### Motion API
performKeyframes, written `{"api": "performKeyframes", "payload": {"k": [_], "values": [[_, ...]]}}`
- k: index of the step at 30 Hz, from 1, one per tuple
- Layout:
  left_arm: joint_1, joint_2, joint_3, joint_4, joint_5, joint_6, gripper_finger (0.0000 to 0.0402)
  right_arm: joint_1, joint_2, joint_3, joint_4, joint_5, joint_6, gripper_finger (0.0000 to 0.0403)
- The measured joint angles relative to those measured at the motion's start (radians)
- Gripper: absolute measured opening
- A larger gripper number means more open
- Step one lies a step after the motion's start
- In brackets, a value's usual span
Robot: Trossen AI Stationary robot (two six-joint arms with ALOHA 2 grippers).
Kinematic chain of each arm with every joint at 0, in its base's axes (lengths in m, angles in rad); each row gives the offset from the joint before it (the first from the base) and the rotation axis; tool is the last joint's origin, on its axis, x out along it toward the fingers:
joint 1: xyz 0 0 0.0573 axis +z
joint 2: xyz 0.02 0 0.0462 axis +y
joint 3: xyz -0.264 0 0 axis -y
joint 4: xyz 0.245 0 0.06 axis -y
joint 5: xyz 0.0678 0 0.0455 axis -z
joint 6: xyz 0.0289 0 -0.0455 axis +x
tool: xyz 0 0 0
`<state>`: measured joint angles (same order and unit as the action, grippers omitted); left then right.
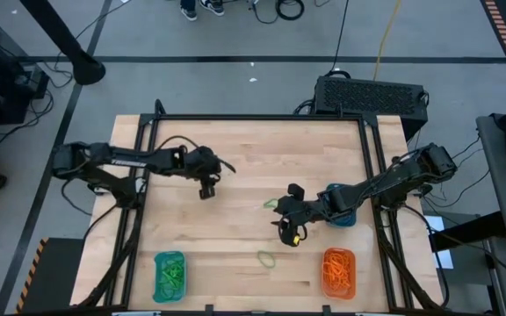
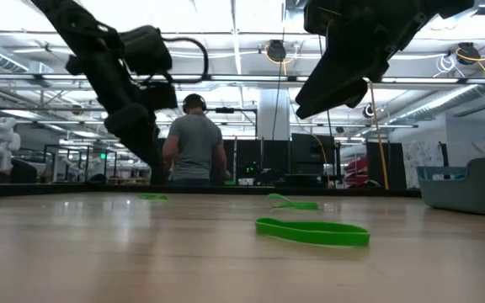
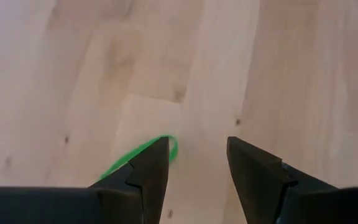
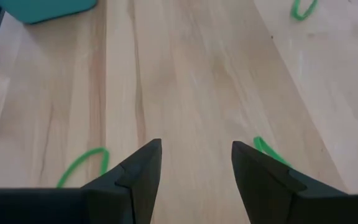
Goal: Sort rubber bands into baskets
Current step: Put the green rubber band into the green bin
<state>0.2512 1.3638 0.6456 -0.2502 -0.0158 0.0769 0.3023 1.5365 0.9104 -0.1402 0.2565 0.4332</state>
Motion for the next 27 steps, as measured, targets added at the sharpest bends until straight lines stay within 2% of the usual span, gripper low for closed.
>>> {"api": "performKeyframes", "payload": {"k": [9, 20, 23, 27], "values": [[0.035, 0.141, 0.000, 0.083, -0.003, 0.043, 0.0171, 0.000, 0.000, 0.000, -0.005, 0.000, -0.030, 0.0187], [0.069, 0.213, 0.003, 0.102, 0.009, 0.061, 0.0165, -0.001, 0.000, 0.000, -0.005, 0.000, -0.030, 0.0187], [0.075, 0.214, 0.003, 0.102, 0.021, 0.060, 0.0130, -0.001, 0.000, 0.000, -0.004, 0.000, -0.032, 0.0187], [0.077, 0.210, 0.003, 0.109, 0.031, 0.060, 0.0034, -0.001, 0.000, 0.000, -0.003, 0.000, -0.034, 0.0187]]}}
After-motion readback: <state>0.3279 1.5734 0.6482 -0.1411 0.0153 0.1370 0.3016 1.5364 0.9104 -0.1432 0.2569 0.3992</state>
